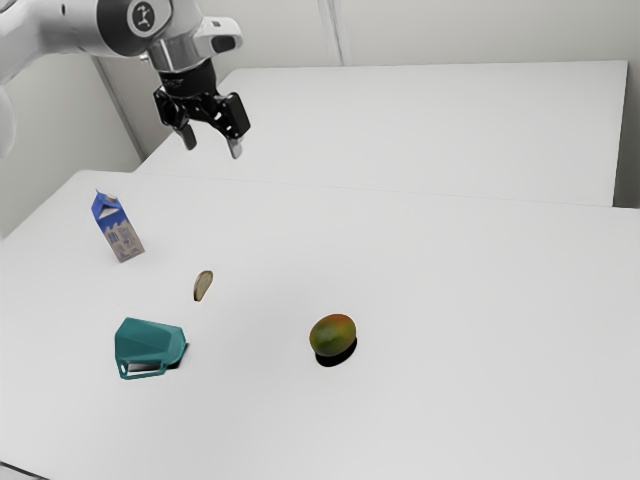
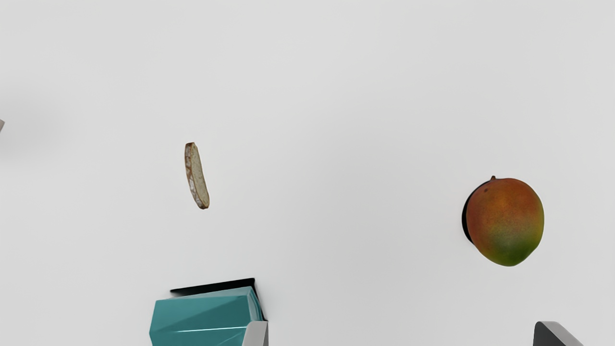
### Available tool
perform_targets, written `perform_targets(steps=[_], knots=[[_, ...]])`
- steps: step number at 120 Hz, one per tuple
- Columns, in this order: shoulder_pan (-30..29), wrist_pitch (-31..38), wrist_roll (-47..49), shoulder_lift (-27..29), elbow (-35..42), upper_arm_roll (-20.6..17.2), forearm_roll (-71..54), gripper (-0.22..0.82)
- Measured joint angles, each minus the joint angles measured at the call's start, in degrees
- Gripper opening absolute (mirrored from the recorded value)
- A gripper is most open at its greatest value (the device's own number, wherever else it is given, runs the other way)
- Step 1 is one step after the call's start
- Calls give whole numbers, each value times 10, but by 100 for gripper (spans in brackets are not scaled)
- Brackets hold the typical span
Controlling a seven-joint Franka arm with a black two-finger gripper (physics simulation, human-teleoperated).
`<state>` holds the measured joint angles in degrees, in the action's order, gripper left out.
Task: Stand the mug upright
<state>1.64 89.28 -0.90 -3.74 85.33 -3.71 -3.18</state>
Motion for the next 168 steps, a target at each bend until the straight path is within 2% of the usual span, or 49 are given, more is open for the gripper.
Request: perform_targets(steps=[48,63,82,127,144,168], knots=[[-5,-12,2,7,7,0,9,60],[-14,-20,1,20,37,-2,37,60],[-32,-10,-12,77,129,-2,72,60],[-198,71,-114,128,318,1,163,60],[-249,90,-173,125,348,2,192,60],[-331,107,-271,83,370,2,242,60]])
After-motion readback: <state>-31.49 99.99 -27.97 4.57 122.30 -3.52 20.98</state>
